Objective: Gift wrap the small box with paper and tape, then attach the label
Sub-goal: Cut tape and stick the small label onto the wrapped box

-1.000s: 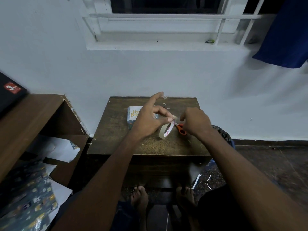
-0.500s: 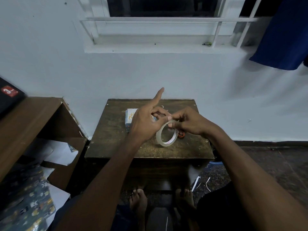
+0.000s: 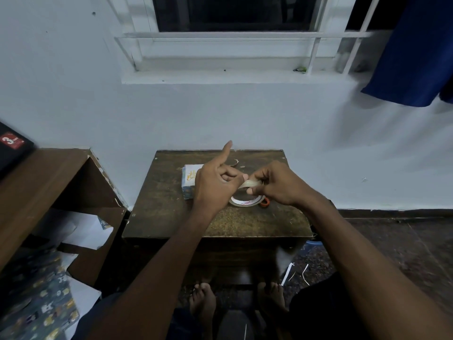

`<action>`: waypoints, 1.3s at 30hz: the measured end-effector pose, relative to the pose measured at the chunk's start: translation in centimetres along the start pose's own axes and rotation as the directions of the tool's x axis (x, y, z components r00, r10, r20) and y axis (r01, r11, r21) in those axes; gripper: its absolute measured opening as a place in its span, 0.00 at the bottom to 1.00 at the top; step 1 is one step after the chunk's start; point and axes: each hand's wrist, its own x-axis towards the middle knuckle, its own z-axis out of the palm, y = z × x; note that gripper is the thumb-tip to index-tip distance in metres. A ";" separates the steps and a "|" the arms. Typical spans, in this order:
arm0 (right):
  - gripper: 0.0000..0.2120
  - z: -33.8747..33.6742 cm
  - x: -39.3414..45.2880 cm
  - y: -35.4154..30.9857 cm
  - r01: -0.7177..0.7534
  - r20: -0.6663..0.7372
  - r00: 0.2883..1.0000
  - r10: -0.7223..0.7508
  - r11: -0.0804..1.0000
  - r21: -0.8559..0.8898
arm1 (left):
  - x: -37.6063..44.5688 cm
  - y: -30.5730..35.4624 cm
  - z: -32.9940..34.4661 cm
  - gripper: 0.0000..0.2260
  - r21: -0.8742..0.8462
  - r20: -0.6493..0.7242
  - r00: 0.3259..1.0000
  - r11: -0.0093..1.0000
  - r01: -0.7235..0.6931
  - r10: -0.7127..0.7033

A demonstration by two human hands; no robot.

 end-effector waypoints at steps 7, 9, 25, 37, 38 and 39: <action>0.03 0.1 -0.8 -0.5 0.053 -0.122 0.992 -0.041 0.994 0.095 | 0.3 1.0 0.6 0.33 -0.115 -0.062 0.986 0.982 0.149 -0.157; 0.04 0.4 -0.9 -0.8 0.059 -0.128 0.991 -0.047 0.994 0.096 | 0.2 0.9 0.6 0.32 -0.067 -0.086 0.983 0.985 0.156 -0.162; 0.11 0.1 -0.3 -0.9 0.025 -0.239 0.969 -0.058 0.990 -0.138 | 1.0 -0.1 -1.0 0.32 0.058 0.082 0.994 0.996 0.071 -0.076; 0.04 0.5 -0.3 -1.3 0.034 -0.170 0.984 -0.059 0.988 -0.150 | 0.7 -0.1 -0.6 0.39 -0.042 0.052 0.998 0.999 -0.028 0.030; 0.08 0.7 -0.3 -1.3 0.033 -0.166 0.985 -0.053 0.992 -0.124 | 0.6 -0.1 -0.5 0.39 -0.041 0.028 0.998 0.998 -0.051 0.052; 0.15 0.8 -0.3 -1.3 0.037 -0.166 0.985 -0.057 0.992 -0.119 | 0.5 -0.1 -0.4 0.39 -0.029 0.009 0.997 0.997 -0.074 0.074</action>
